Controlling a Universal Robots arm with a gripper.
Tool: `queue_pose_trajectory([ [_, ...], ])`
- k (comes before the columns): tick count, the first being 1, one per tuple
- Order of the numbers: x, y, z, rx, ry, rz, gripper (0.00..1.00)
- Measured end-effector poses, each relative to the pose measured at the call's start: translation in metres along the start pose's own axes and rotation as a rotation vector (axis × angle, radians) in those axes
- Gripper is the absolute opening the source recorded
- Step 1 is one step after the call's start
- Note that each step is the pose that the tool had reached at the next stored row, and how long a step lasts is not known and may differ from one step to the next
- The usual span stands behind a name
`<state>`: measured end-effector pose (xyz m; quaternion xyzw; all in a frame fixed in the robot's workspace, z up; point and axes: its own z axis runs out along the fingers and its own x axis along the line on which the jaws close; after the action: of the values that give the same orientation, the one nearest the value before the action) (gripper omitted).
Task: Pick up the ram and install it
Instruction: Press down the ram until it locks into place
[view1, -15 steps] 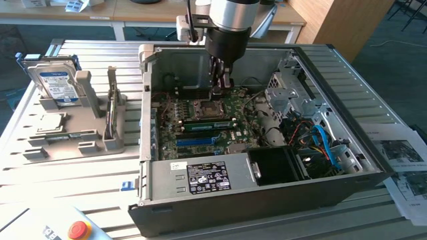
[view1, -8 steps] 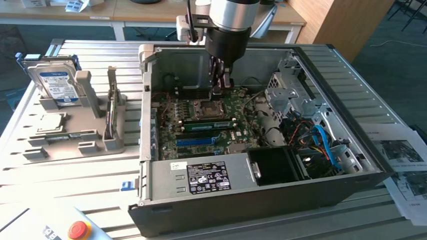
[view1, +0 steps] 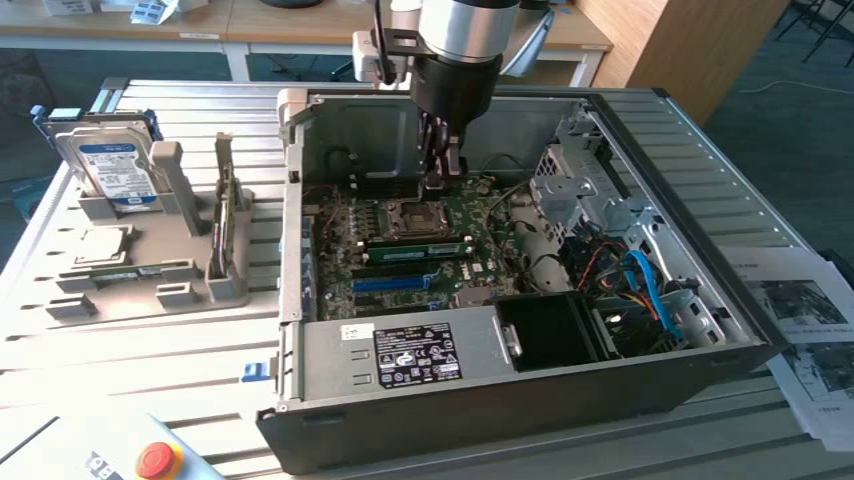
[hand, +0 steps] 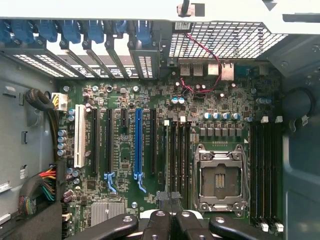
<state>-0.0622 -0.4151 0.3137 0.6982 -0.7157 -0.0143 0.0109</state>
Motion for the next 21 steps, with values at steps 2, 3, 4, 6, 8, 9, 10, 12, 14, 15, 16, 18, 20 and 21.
queue_pose_trajectory([
  [2,0.0,0.0,0.0,0.0,-0.0009,0.023,0.1],
  [3,0.0,0.0,0.0,0.0001,-0.0014,0.039,0.1],
  [4,0.0,0.0,0.0,0.0002,-0.002,0.059,0.1],
  [6,0.0,0.0,0.0,0.0004,-0.0034,0.094,0.1],
  [8,0.0,0.0,0.0,0.0005,-0.0046,0.13,0.1],
  [9,0.0,0.0,0.0,0.0006,-0.0053,0.148,0.1],
  [10,0.0,0.0,0.0,0.0007,-0.006,0.168,0.1],
  [12,0.0,0.0,0.0,0.0008,-0.0073,0.203,0.1],
  [14,0.0,0.0,0.0,0.001,-0.0085,0.239,0.1],
  [15,0.0,0.0,0.0,0.001,-0.0092,0.256,0.1],
  [16,0.0,0.0,0.0,0.0011,-0.0098,0.274,0.1],
  [18,0.0,0.0,0.0,0.0013,-0.0111,0.311,0.1],
  [20,0.0,0.0,0.0001,0.0014,-0.0124,0.346,0.1],
  [21,0.0,0.0,0.0001,0.0014,-0.013,0.363,0.1],
])
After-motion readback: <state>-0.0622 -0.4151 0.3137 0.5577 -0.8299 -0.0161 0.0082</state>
